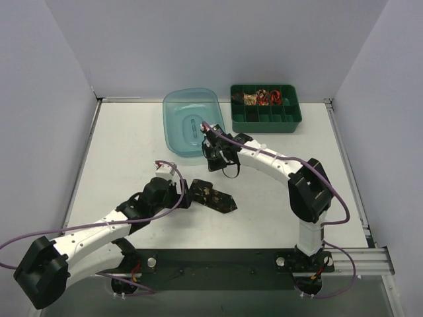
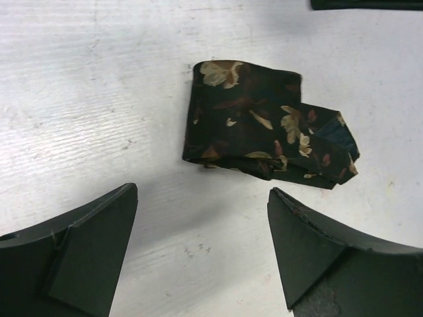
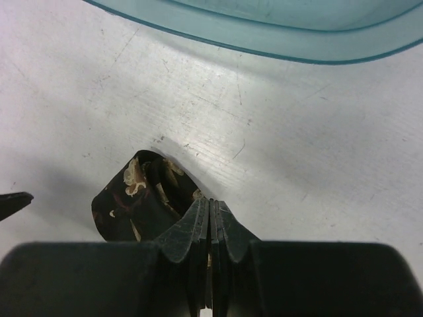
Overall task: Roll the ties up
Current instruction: Roll the tie at the center of the board.
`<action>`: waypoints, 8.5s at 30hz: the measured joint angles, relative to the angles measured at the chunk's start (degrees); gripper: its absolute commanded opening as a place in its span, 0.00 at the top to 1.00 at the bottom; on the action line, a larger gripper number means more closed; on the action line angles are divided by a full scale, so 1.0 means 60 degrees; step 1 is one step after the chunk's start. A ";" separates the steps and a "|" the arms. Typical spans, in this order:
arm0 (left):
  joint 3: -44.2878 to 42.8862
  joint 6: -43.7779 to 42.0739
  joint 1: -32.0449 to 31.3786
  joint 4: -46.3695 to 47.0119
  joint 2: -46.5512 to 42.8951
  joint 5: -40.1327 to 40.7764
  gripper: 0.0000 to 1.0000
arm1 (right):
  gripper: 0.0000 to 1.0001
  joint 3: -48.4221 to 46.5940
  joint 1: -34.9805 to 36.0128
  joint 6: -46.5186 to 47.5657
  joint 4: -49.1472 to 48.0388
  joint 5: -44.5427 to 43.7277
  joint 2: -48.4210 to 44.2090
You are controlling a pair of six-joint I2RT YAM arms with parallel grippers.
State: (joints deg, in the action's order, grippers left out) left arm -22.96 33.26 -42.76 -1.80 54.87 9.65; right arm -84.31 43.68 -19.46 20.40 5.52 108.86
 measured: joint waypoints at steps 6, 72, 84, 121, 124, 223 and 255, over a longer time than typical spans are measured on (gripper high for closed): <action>-0.0004 0.0040 0.1115 -0.0113 0.0215 -0.0827 0.07 | 0.98 0.0477 0.0033 0.0015 -0.0040 -0.0033 -0.0951; -0.0306 0.3158 0.2965 0.8222 0.7621 -0.7741 0.30 | 1.00 0.2441 0.1027 -0.0178 -0.0827 0.0681 -0.0645; -0.0168 0.1909 0.3355 0.6087 0.5304 -0.6816 0.13 | 0.99 0.2623 0.0929 -0.0171 -0.0838 0.0295 -0.1949; -0.0164 0.1424 0.3468 0.5574 0.5690 -0.7417 0.20 | 1.00 0.3180 0.1009 -0.0004 -0.0794 0.1231 -0.1045; -0.0047 0.1519 0.3468 0.5752 0.5690 -0.7461 0.21 | 1.00 0.3020 0.1045 -0.0033 -0.0831 0.1228 -0.0914; -0.6430 0.0463 -0.3136 -0.6109 0.8164 0.7257 1.00 | 1.00 0.3304 -0.1497 -0.0251 -0.1231 0.1300 -0.1716; -0.7810 0.0965 -0.4364 -0.7573 0.9734 0.8109 0.26 | 1.00 0.3592 -0.1774 -0.0251 -0.1224 0.1304 -0.1865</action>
State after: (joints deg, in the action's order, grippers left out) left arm -69.82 39.05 -68.95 -47.24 113.27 58.30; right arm -62.76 33.04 -20.97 13.06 13.34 97.67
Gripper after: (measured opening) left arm 0.724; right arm 0.035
